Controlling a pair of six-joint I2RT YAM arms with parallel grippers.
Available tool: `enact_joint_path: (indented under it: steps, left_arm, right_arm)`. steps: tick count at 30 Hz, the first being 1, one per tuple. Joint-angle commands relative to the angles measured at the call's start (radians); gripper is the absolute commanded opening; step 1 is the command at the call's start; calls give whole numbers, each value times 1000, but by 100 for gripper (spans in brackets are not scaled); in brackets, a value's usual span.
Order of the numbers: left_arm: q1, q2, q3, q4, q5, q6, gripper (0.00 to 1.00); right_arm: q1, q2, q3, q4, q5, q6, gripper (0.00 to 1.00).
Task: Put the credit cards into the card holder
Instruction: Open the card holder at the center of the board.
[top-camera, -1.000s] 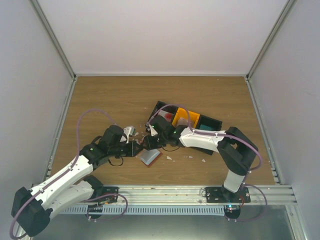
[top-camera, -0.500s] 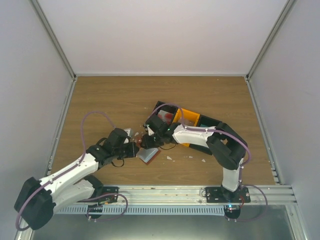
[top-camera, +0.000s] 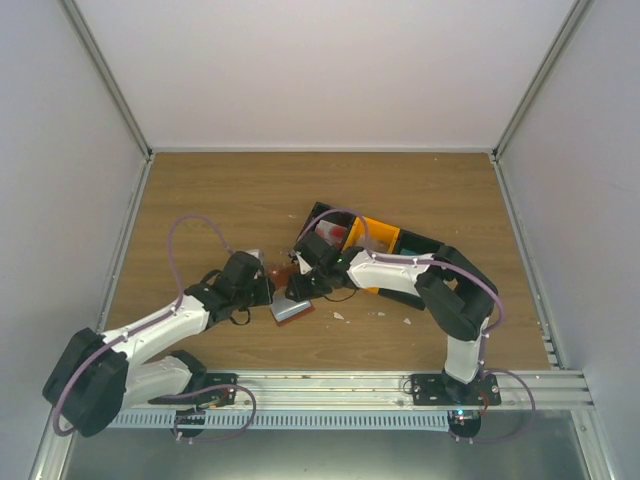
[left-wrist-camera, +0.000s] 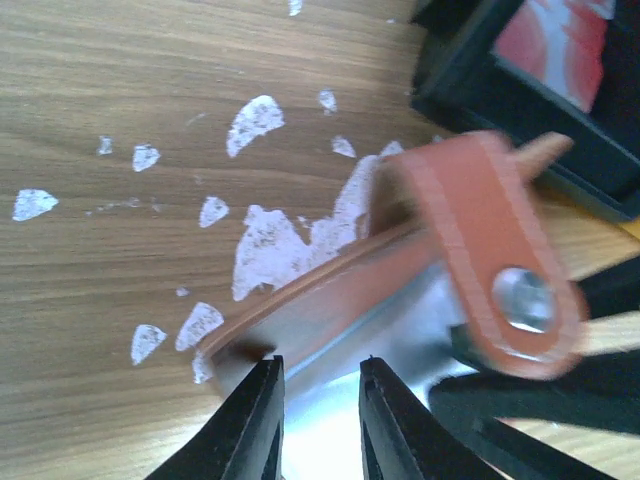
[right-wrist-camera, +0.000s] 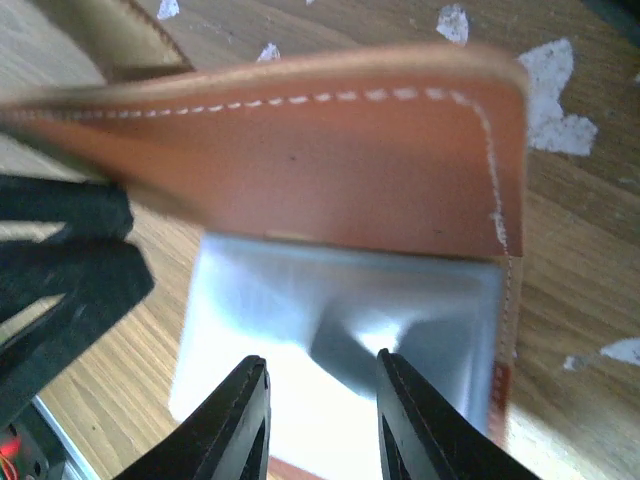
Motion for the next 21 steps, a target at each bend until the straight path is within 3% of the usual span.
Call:
enact_joint_path:
  steps: [1,12,18,21]
  left_arm:
    - [15,49,-22,65,-50,12,25]
    - [26,169,-5,102,41,28,28]
    - [27,155,-3,114,86,29,29]
    - [27,115,9,80,59,44,35]
  right_arm:
    - [-4,-63,-29,-22,5,-32,31]
    - [-4,-129,-87,-19,-10,-47,37]
    - [-4,-153,-132,31,-21,12,38]
    - [-4,-144,-136,53,-17,29,38]
